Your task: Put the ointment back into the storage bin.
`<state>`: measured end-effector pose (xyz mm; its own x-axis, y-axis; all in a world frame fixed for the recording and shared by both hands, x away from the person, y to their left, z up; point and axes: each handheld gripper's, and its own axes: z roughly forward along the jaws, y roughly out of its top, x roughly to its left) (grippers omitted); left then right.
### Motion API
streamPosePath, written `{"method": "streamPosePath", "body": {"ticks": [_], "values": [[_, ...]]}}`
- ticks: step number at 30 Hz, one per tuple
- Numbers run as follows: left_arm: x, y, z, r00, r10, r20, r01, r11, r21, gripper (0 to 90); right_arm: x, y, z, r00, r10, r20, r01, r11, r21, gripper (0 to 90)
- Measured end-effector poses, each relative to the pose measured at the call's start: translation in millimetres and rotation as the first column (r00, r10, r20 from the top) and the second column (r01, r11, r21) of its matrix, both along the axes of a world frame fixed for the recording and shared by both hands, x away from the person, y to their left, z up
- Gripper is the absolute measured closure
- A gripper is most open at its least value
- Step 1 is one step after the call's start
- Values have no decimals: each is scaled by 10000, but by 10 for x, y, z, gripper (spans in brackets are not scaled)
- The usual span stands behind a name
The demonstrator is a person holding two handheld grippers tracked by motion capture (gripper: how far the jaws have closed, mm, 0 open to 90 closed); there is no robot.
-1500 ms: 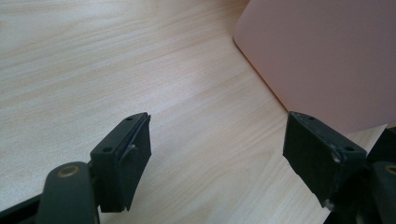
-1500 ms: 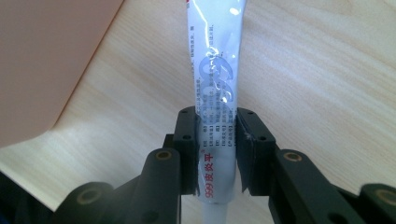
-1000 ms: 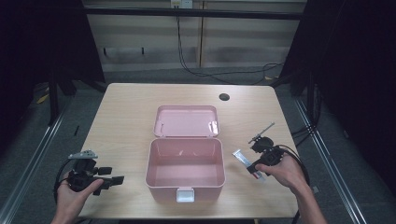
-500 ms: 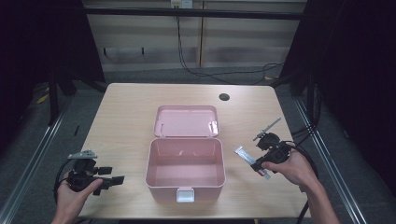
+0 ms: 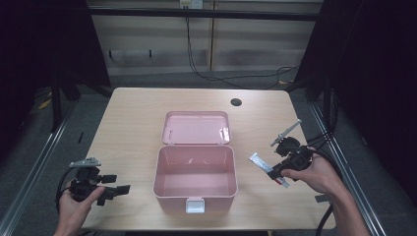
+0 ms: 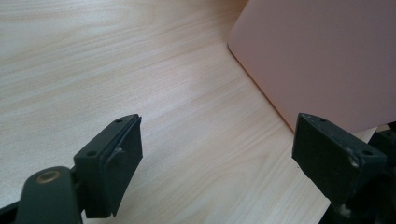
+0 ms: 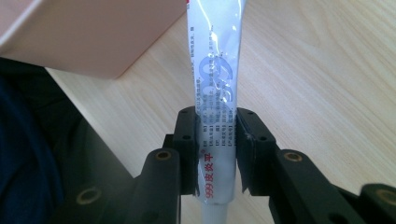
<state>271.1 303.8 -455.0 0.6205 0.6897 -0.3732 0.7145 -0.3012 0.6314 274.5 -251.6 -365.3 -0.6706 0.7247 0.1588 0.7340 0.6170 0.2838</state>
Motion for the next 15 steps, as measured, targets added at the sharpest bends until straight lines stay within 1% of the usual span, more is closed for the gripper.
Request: {"method": "streamPosePath", "body": {"ticks": [1,3,6,7,11,12,13,14,15], "values": [[0,-1,-1,10000,-17,-1,17,10000,13,161,0,-3,16,9999,111,77,-110,9999,-70,717],[0,0,0,10000,-13,-14,13,10000,-9,161,-4,2,71,9998,201,13,-201,9998,-76,717],[-3,-1,-2,10000,-37,2,37,10000,53,161,-8,13,145,9990,450,65,-450,9989,-103,717],[-2,-1,-2,9999,-118,23,118,9999,83,161,-12,21,170,9989,478,17,-477,9988,-138,717],[-10,-7,0,9997,-223,61,223,9998,-6,161,-14,45,248,9980,629,64,-628,9979,-158,717],[-10,-5,-2,9998,-213,52,212,9997,90,161,-11,53,261,9976,690,85,-688,9975,-175,717],[-10,-5,-2,9998,-213,52,212,9997,90,161,-11,53,261,9976,690,85,-688,9975,-175,717],[-10,-6,-4,9998,-180,28,179,9997,171,161,-7,73,287,9969,783,46,-782,9968,-159,716],[-9,-6,-8,9999,-152,20,152,9995,266,163,-6,101,329,9962,859,118,-855,9960,-267,717]]}}
